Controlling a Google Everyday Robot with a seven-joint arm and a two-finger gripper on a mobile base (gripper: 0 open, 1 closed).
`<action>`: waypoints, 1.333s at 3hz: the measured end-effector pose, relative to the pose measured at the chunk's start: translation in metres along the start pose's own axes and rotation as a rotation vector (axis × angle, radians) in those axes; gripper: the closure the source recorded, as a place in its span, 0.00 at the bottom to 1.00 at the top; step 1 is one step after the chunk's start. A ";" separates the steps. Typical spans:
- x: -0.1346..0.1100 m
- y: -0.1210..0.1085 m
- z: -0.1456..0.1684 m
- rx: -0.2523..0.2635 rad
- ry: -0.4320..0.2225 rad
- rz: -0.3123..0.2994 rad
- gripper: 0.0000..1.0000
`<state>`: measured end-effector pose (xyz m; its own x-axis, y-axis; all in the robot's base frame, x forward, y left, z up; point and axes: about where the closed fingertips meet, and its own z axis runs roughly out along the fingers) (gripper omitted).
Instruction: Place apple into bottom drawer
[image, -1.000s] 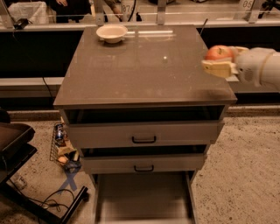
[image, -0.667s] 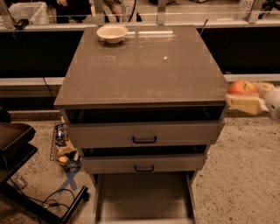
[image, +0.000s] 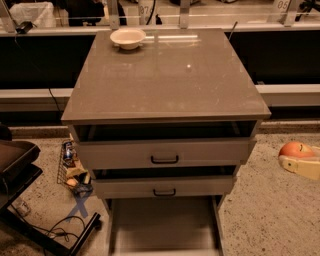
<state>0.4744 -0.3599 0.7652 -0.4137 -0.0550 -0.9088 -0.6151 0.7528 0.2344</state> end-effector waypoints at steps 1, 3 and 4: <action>0.000 0.000 0.000 0.000 0.000 0.000 1.00; 0.062 0.007 0.059 -0.022 0.025 0.050 1.00; 0.123 0.009 0.089 -0.071 -0.016 0.054 1.00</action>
Offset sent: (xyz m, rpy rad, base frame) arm 0.0119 0.0160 -0.0135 -0.0310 0.0046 -0.0109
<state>0.4782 -0.3015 0.6248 -0.4372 -0.0041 -0.8994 -0.6383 0.7059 0.3070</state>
